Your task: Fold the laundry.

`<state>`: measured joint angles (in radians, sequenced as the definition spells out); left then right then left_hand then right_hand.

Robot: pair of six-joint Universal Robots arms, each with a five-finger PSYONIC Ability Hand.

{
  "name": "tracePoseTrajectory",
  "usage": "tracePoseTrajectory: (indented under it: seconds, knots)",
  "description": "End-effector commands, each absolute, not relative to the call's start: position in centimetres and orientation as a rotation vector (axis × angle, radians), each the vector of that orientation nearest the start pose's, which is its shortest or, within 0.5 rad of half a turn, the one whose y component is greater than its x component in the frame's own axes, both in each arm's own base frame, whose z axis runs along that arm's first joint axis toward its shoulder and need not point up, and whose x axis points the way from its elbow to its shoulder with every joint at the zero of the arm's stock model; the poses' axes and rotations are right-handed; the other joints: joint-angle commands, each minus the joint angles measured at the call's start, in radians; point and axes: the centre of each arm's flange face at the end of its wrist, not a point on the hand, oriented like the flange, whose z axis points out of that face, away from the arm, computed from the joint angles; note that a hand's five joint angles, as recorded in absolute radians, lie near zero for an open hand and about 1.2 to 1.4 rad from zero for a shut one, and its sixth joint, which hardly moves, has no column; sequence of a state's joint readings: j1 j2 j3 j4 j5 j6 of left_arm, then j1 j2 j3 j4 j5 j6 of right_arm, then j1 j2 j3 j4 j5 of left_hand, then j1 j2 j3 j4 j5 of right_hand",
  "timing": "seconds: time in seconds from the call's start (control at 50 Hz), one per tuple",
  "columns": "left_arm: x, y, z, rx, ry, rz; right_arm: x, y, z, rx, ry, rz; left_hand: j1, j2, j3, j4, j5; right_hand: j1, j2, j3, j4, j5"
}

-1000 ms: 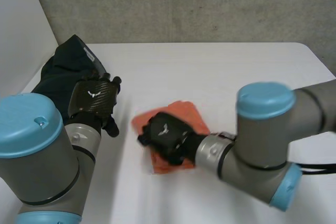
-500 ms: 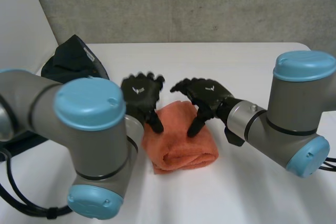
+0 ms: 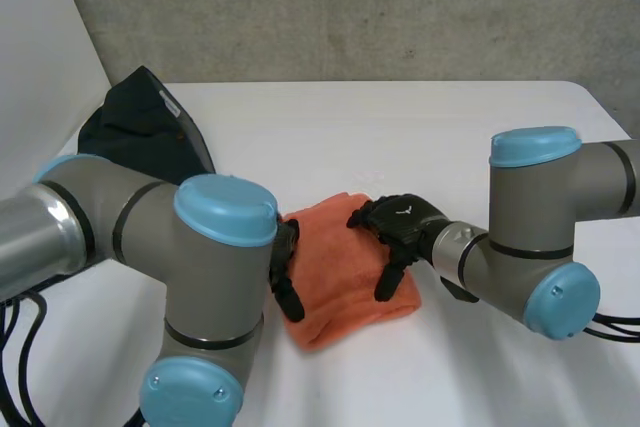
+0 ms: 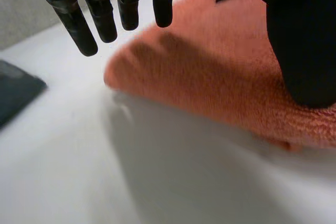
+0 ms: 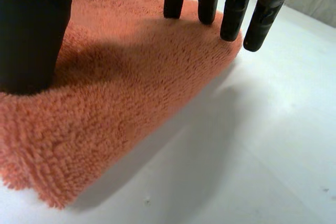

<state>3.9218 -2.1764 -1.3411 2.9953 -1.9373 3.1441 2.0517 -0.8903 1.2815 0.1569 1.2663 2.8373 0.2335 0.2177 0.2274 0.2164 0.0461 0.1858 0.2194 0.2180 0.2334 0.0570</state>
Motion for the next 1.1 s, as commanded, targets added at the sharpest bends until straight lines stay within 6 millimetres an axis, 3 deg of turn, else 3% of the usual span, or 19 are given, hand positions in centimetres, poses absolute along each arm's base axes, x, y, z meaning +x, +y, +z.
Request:
tracePoseTrajectory:
  seconds: [0.02,0.2,0.28,0.32,0.52,0.66,0.78,0.96,1.1]
  knots:
    - [-33.7,-19.1,22.2,0.734,2.592,-1.976,30.6,-26.5,16.5,-1.048,2.117,-1.478,-0.043,-0.028,-0.037,-0.026,-0.031,-0.011,-0.045,-0.043,-0.059,-0.057]
    - [-34.4,-18.4,27.3,0.965,2.592,-2.278,27.0,-25.9,19.4,-0.807,2.123,-1.669,-0.032,-0.016,-0.026,-0.015,-0.019,-0.011,-0.045,-0.043,-0.059,-0.057]
    - [-34.1,-18.8,28.7,1.035,2.588,-2.347,26.1,-24.2,18.9,-0.78,2.161,-1.64,-0.029,-0.013,-0.023,-0.012,-0.016,-0.011,-0.045,-0.043,-0.059,-0.057]
    - [-33.9,-18.9,29.3,1.047,2.583,-2.369,25.8,-23.2,17.8,-0.806,2.19,-1.589,-0.029,-0.013,-0.023,-0.012,-0.016,-0.011,-0.045,-0.043,-0.059,-0.057]
    - [-33.8,-19.0,29.3,1.044,2.581,-2.371,26.0,-20.5,14.9,-0.867,2.161,-1.53,-0.029,-0.013,-0.023,-0.012,-0.016,-0.011,-0.045,-0.043,-0.059,-0.057]
    - [-33.9,-19.0,29.1,1.044,2.589,-2.362,27.8,-19.5,13.2,-0.929,2.08,-1.535,-0.029,-0.013,-0.023,-0.012,-0.016,-0.011,-0.045,-0.043,-0.059,-0.057]
    - [-33.9,-19.0,28.8,1.046,2.596,-2.35,27.8,-20.0,11.7,-0.915,2.123,-1.501,-0.029,-0.013,-0.023,-0.012,-0.016,-0.011,-0.045,-0.043,-0.059,-0.057]
    - [-34.0,-19.0,28.3,1.053,2.611,-2.326,28.0,-20.6,11.0,-0.895,2.118,-1.505,-0.029,-0.013,-0.023,-0.012,-0.016,-0.01,-0.044,-0.042,-0.058,-0.056]
    - [-34.1,-19.1,27.9,1.054,2.621,-2.312,28.1,-21.1,11.2,-0.819,2.1,-1.515,-0.029,-0.013,-0.023,-0.012,-0.016,0.163,0.13,0.131,0.116,0.117]
